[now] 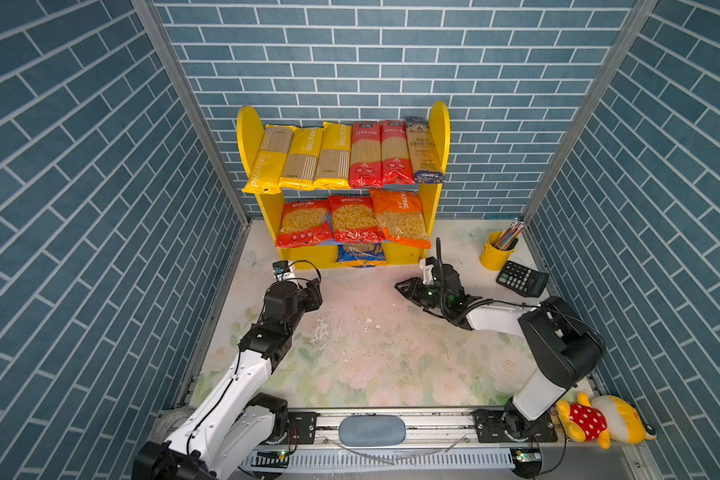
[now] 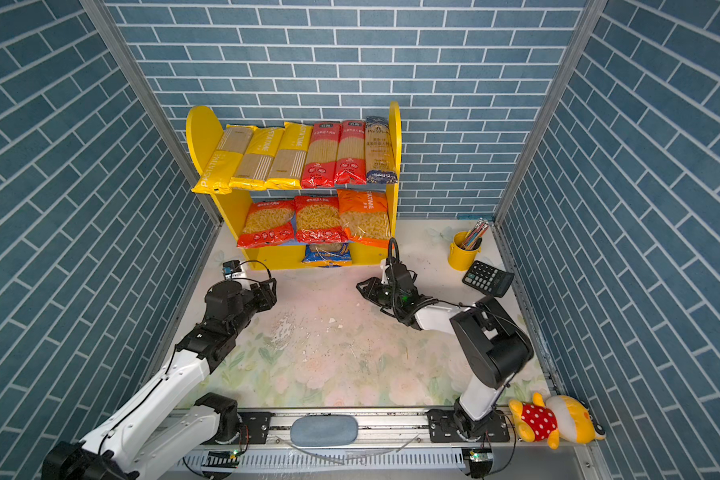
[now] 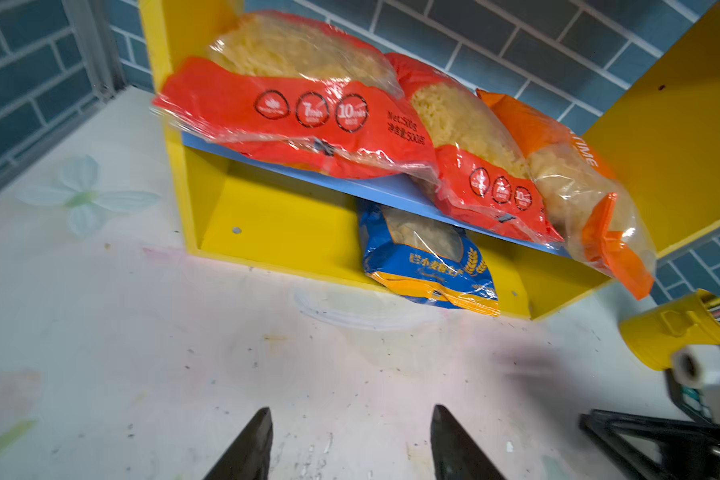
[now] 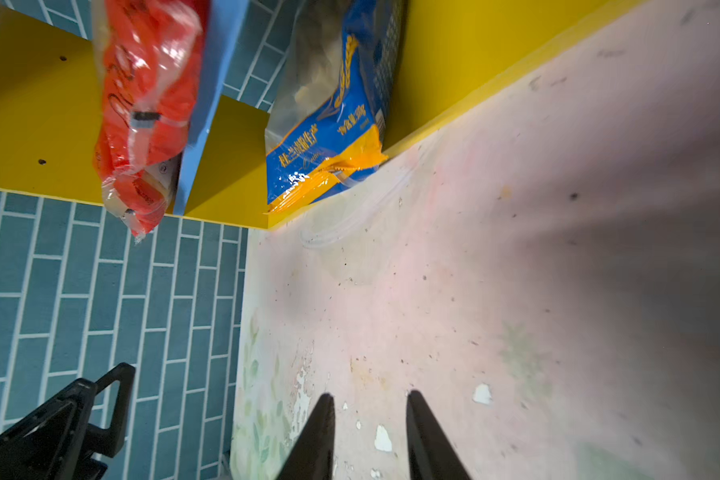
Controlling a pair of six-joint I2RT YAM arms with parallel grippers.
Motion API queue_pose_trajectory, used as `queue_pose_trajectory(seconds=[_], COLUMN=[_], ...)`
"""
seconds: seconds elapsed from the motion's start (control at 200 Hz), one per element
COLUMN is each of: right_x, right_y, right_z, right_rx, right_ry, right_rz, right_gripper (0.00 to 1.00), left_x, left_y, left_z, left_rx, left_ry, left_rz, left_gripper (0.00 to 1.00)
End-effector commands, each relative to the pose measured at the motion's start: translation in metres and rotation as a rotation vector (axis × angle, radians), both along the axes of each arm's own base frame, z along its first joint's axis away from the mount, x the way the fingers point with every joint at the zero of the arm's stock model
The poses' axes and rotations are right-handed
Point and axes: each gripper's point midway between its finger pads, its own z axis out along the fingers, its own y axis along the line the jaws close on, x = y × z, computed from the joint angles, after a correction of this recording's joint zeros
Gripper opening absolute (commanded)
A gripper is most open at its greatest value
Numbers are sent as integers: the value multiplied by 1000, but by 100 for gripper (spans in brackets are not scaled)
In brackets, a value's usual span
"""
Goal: Place and organize the pasta boxes and bags onto the shelf
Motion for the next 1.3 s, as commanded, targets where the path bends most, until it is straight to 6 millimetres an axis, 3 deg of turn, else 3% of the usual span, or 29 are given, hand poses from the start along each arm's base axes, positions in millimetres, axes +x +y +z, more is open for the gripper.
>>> queue_pose_trajectory(seconds=[0.0,0.19,0.315,0.445,0.605,0.72,0.84,1.055,1.295], right_x=[-6,-3,3,7,6,-2,-12,-15,5], right_y=[-53,-142,-188,-230,-309,-352,-375,-394,-389], right_z=[-10,13,27,30,43,58,55,46,30], right_rx=[-240,-455,-490,-563,-718,-827,-920,-1017,-1069], right_ry=[-47,-116,-154,-159,-176,-275,-295,-307,-325], right_rz=[-57,-258,-380,-481,-743,-927,-1015,-1110,-1030], right_gripper=[32,36,38,42,47,52,53,54,58], left_x=[-13,-13,-10,-12,-16,-12,-3,8,25], left_y=[29,44,47,64,81,83,82,82,91], left_z=[-14,-4,5,9,5,-3,-11,-17,-47], left_rx=[141,228,277,362,446,462,492,549,543], left_ry=[63,-86,-136,-152,-164,-178,-158,-185,-169], left_rz=[110,165,172,250,331,349,349,353,332], left_gripper=[63,67,68,70,71,73,74,79,84])
